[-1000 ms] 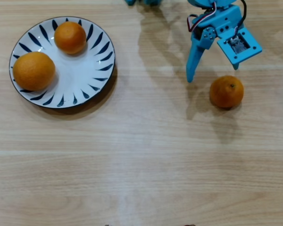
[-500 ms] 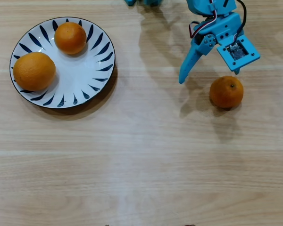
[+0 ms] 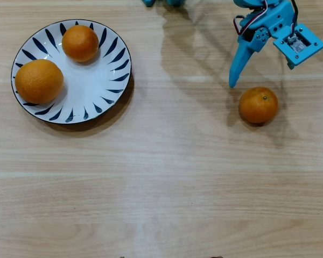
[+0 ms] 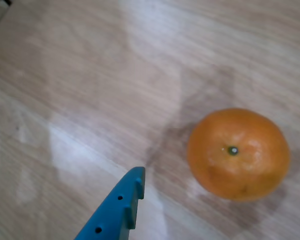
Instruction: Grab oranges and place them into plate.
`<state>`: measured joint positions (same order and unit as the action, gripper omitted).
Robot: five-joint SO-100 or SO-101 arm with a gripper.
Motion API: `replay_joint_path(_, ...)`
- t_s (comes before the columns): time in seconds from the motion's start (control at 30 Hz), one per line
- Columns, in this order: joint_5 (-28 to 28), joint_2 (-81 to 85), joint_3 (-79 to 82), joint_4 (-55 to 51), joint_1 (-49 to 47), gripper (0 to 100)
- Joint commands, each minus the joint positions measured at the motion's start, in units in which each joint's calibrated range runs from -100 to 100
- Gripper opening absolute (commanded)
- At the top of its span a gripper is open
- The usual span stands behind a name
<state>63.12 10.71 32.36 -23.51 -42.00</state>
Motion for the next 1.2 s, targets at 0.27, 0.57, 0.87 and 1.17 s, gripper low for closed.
replay_joint_path(0.27, -2.43, -8.17, 0.46, 18.40, 2.08, 61)
replay_joint_path(0.57, -2.12, -16.37, -0.35, 20.38, 3.21, 61)
replay_joint_path(0.87, -2.06, -21.27, -0.44, 23.73, 3.45, 58)
replay_joint_path(1.17, -0.18, -21.61, -0.26, 24.16, 3.21, 45)
